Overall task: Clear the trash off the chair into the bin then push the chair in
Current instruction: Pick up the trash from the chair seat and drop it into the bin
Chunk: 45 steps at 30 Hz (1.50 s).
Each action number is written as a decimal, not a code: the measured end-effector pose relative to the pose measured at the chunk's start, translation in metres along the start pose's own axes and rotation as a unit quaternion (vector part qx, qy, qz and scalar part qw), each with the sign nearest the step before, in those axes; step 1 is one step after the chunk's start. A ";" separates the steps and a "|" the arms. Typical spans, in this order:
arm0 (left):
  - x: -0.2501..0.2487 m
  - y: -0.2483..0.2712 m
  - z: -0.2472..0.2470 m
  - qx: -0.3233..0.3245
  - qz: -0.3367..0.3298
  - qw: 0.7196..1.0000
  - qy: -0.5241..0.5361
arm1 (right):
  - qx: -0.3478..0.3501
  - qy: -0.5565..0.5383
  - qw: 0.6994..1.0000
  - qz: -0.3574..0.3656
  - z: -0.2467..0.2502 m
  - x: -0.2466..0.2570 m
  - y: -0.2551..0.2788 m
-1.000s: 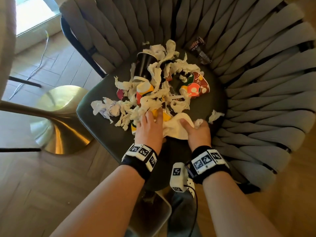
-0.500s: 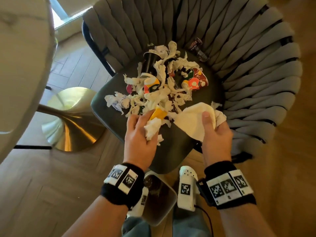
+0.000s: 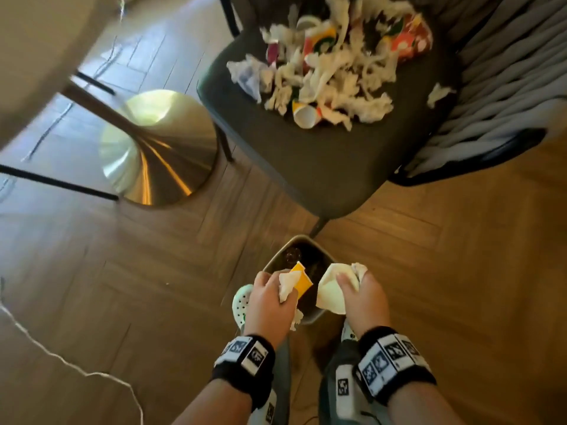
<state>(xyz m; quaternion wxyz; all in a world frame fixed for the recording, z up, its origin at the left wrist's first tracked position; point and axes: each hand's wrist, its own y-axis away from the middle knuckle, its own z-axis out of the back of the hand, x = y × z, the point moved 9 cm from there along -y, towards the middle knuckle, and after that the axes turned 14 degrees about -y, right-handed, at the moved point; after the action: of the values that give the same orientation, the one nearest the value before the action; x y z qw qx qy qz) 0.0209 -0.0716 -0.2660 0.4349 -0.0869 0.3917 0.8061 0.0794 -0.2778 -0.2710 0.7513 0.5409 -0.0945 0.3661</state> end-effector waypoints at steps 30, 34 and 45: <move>-0.152 -0.187 0.206 -0.158 -0.133 0.974 -0.090 | -0.068 -0.079 0.982 0.160 0.044 0.259 -0.084; -0.159 -0.237 0.220 -0.181 -0.067 0.972 -0.134 | -0.102 -0.020 0.986 0.129 0.046 0.286 -0.133; -0.154 -0.315 0.181 -0.135 0.004 0.967 -0.217 | -0.082 0.196 0.957 0.195 0.002 0.309 -0.211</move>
<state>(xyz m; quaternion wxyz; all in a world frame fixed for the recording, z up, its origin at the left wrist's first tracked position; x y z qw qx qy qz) 0.3923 0.0580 -0.2446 0.4907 0.0340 0.1758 0.8528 0.4382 -0.1724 -0.2610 0.7109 0.3656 -0.0785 0.5956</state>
